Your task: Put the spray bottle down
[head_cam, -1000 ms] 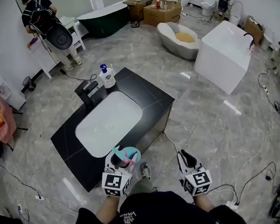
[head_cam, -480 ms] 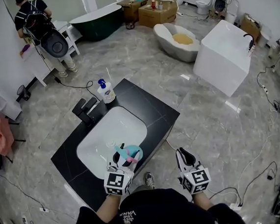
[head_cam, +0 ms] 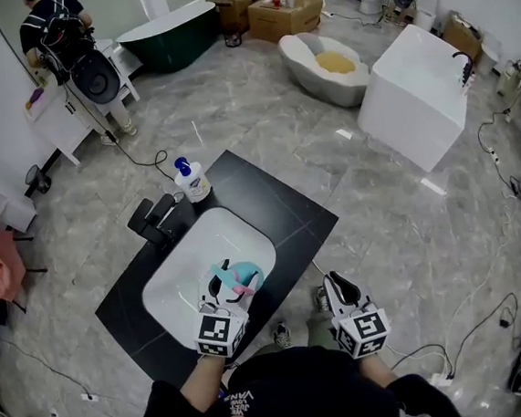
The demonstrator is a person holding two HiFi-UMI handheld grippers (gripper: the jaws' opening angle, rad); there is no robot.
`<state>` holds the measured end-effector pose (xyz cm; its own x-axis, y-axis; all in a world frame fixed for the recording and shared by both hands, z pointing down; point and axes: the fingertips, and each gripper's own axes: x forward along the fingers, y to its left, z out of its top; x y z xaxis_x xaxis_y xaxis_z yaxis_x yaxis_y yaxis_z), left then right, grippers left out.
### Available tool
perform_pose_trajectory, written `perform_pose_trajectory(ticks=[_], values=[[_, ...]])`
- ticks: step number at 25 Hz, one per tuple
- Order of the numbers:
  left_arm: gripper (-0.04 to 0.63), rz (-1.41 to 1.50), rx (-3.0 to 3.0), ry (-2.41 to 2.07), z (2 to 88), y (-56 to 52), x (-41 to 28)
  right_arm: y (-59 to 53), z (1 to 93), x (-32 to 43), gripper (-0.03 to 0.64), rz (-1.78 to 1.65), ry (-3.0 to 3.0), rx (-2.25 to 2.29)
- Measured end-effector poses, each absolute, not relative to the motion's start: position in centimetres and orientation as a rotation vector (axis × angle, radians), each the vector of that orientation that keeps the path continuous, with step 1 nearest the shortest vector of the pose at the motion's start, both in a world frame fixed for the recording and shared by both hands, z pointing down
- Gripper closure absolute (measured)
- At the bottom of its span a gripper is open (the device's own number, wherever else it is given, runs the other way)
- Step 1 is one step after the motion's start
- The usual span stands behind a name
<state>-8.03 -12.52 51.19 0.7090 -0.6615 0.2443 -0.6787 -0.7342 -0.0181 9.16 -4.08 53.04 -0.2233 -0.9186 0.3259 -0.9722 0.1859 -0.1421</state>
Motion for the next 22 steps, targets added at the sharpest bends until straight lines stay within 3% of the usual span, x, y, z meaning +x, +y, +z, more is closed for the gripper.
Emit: perform_pose_trajectory(ticks=[22], values=[[0.311,0.446,2.697,-1.422,53.9,-25.1,-2.8,-18.6,53.4,13.2,0.569,0.427,-2.493,1.429]])
